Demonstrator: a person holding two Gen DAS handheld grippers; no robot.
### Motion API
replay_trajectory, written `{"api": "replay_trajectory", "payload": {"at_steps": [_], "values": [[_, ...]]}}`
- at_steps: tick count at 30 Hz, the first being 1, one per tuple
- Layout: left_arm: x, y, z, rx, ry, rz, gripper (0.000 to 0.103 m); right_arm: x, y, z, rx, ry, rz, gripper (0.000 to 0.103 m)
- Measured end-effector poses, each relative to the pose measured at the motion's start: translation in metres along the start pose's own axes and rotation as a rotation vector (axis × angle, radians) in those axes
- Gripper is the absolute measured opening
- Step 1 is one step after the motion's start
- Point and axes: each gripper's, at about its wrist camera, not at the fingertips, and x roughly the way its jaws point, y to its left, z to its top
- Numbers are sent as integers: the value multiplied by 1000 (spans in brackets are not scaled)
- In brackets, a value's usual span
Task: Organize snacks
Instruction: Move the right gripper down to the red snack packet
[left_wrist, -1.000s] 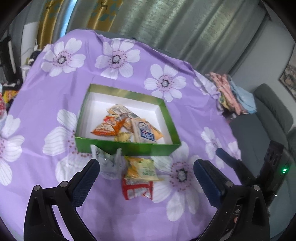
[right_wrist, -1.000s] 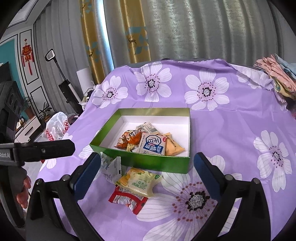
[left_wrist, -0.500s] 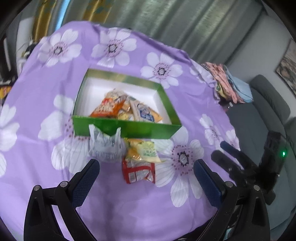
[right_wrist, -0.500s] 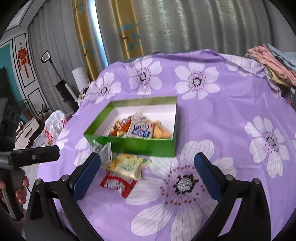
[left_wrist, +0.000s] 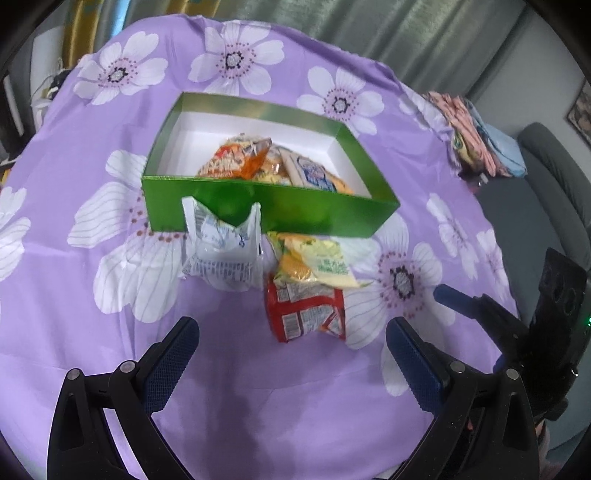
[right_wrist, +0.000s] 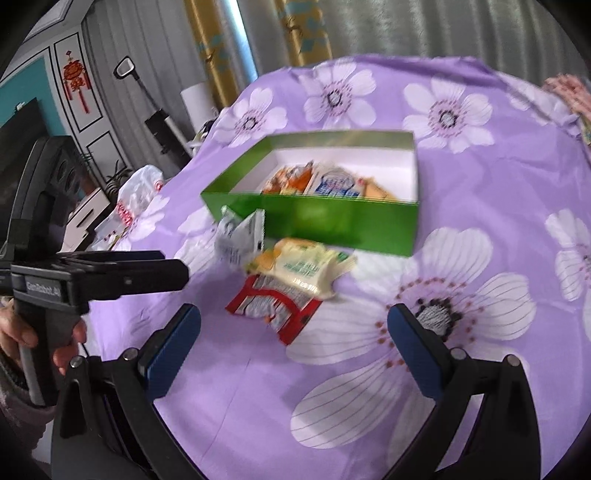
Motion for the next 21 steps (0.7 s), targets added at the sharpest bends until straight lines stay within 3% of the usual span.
{"api": "replay_trajectory", "payload": {"at_steps": [4, 9, 15, 21], "values": [[12, 1, -5, 31, 21, -8, 101, 15, 0, -9, -6, 28, 27, 100], [28, 1, -9, 55, 51, -24, 101, 35, 0, -19, 0, 66, 78, 86], [41, 3, -7, 64, 61, -26, 101, 54, 0, -21, 2, 95, 92, 78], [55, 4, -4, 69, 77, -32, 94, 68, 1, -17, 2, 110, 104, 72]]}}
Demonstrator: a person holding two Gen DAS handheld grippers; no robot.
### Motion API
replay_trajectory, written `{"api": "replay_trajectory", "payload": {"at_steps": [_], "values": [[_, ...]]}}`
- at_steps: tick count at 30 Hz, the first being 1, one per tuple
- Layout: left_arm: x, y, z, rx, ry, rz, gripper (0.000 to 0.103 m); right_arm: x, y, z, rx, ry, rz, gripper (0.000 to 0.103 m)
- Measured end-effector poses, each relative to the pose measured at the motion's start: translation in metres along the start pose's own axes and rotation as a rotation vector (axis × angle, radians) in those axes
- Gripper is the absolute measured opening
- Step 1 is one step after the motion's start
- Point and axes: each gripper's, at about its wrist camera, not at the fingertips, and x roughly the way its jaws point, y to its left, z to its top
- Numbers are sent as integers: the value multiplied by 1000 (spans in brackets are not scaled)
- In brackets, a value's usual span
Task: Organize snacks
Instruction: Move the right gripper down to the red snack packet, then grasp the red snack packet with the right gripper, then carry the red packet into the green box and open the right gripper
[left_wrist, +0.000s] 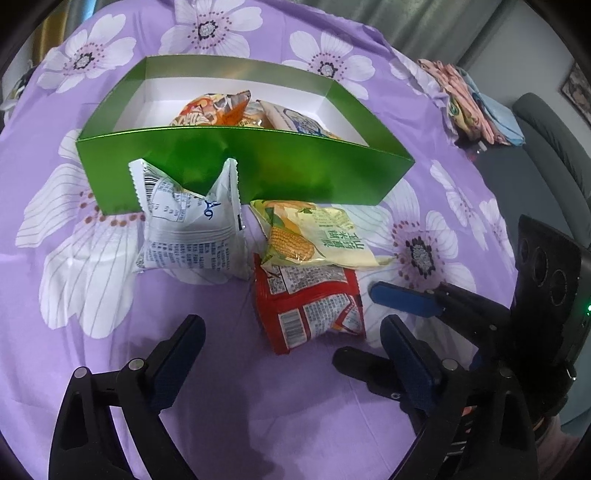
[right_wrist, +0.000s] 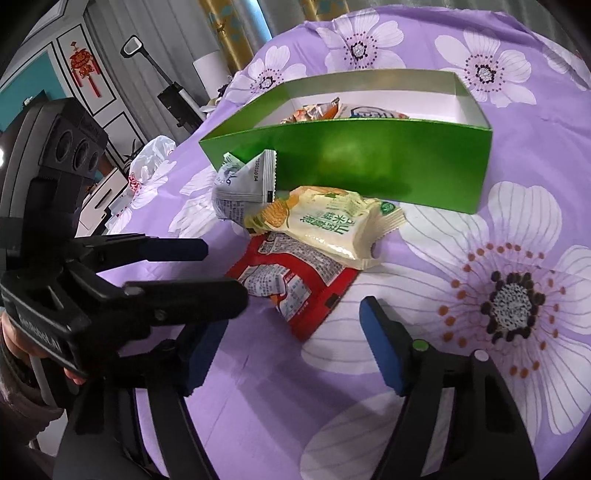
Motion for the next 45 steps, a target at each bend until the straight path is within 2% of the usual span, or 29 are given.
{"api": "replay_trajectory", "payload": {"at_steps": [3, 7, 8, 9, 10, 14, 19, 23, 24, 25, 34, 39, 45], "values": [[5, 1, 3, 0, 2, -9, 88, 6, 0, 3, -12, 4, -2, 71], [13, 2, 8, 5, 11, -18, 86, 12, 0, 6, -25, 10, 1, 71], [14, 2, 8, 9, 12, -21, 83, 13, 0, 7, -29, 9, 0, 71], [15, 1, 10, 11, 10, -24, 70, 15, 0, 8, -30, 12, 2, 71], [16, 2, 11, 11, 12, -34, 64, 16, 0, 9, -29, 12, 6, 71], [21, 0, 15, 15, 19, -46, 61, 19, -1, 11, -29, 15, 8, 67], [19, 3, 15, -11, 10, -54, 52, 17, -2, 11, -31, 15, 6, 59], [15, 4, 11, -12, 7, -57, 51, 16, 0, 9, -38, 14, 15, 55], [14, 6, 10, -20, 7, -65, 51, 16, 1, 8, -40, 13, 20, 46], [12, 8, 8, -34, 6, -75, 51, 16, 2, 7, -39, 15, 39, 42], [1, 11, -3, -71, 1, -85, 48, 15, 13, -1, -37, 14, 77, 38], [-13, 9, -7, -73, -19, -91, 45, 9, 17, 0, -40, -3, 80, 33], [-33, 5, -8, -73, -59, -94, 45, -4, 29, 2, -54, -30, 88, 33]]}}
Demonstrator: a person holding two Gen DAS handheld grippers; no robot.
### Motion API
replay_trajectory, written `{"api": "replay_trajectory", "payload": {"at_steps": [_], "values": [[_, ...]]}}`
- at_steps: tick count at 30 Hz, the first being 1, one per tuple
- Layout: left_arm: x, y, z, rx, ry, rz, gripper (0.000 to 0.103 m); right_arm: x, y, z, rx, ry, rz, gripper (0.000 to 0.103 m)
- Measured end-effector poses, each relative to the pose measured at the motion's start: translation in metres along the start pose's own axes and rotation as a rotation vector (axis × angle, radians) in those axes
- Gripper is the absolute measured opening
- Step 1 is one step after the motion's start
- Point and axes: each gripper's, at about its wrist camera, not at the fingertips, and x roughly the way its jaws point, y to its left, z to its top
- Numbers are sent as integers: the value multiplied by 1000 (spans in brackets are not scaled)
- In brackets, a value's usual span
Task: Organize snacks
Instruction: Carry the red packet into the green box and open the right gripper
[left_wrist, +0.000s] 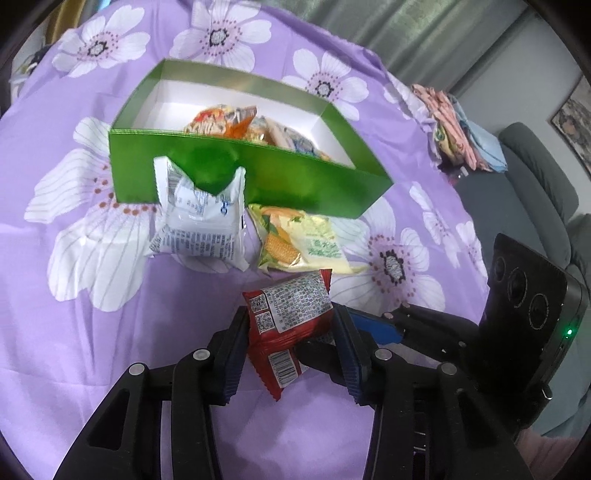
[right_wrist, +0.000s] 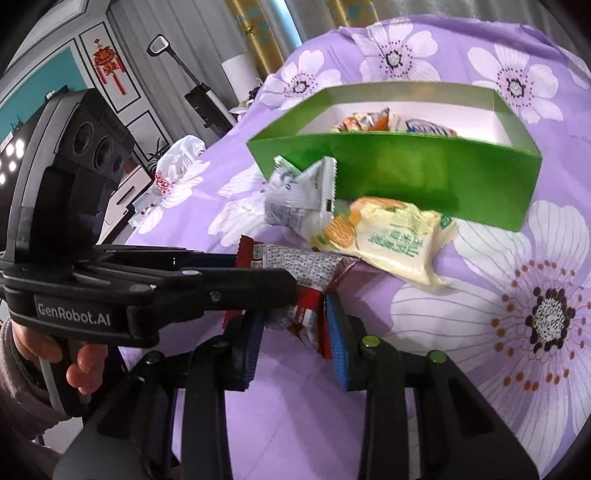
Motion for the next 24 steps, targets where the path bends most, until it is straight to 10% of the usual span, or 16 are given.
{"api": "replay_trajectory", "payload": {"at_steps": [24], "values": [[-15, -13, 95, 63, -157, -25, 45, -24, -11, 87, -57, -196, -66, 33]]}}
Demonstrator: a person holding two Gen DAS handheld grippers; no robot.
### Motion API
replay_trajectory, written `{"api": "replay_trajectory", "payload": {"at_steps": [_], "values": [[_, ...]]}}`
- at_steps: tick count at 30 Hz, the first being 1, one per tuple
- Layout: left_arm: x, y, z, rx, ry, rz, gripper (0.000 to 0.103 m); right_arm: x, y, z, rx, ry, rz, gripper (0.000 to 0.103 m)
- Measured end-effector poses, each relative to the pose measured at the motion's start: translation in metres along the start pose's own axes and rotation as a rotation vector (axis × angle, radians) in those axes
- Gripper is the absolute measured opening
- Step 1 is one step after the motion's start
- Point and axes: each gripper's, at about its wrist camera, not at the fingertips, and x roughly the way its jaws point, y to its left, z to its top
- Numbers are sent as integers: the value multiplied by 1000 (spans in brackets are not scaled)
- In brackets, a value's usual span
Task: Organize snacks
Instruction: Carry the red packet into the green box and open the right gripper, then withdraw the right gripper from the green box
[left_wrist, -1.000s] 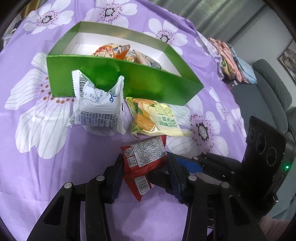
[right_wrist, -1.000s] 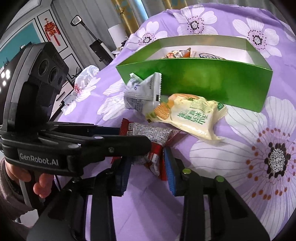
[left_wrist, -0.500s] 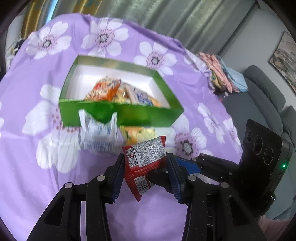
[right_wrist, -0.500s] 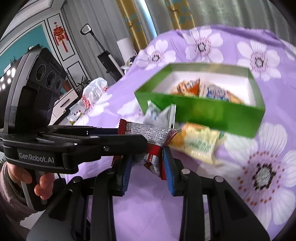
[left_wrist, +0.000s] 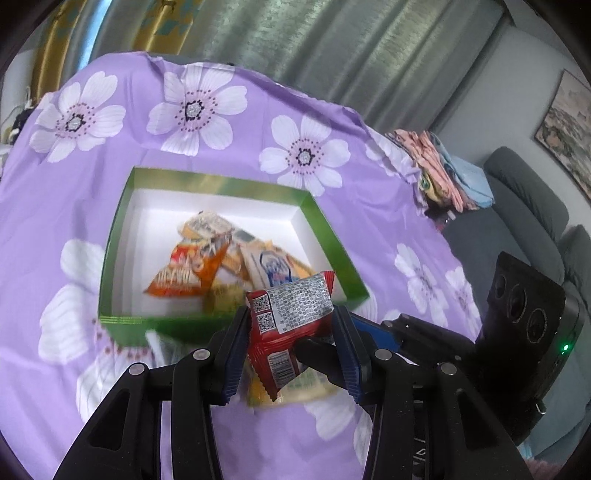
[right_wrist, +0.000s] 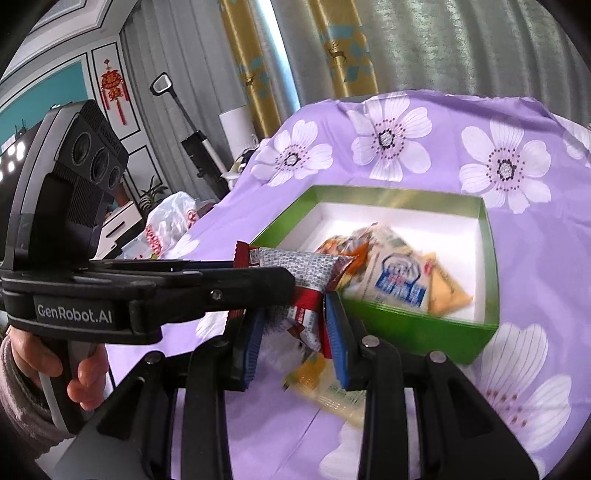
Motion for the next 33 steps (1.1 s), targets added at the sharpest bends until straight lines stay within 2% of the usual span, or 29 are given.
{"api": "replay_trajectory", "payload": {"at_steps": [8, 16, 20, 23, 26, 27, 28, 30, 33], "values": [[33, 19, 38, -28, 8, -2, 45, 30, -28, 28, 20, -3, -17, 33], [68, 44, 46, -79, 61, 31, 45, 71, -47, 36, 39, 68, -38, 34], [77, 51, 45, -103, 72, 41, 45, 83, -52, 35, 49, 96, -49, 37], [79, 54, 45, -126, 72, 44, 45, 87, -55, 36, 62, 101, -61, 45], [76, 56, 45, -138, 71, 51, 49, 86, -57, 36, 78, 102, -62, 48], [74, 56, 45, -136, 70, 66, 54, 84, -58, 36, 83, 100, -55, 48], [71, 57, 45, -137, 66, 74, 63, 80, -58, 36, 89, 95, -53, 48], [65, 59, 45, -150, 52, 84, 76, 73, -60, 35, 98, 82, -58, 54], [56, 59, 46, -150, 40, 87, 76, 60, -63, 35, 123, 55, -61, 55]]}}
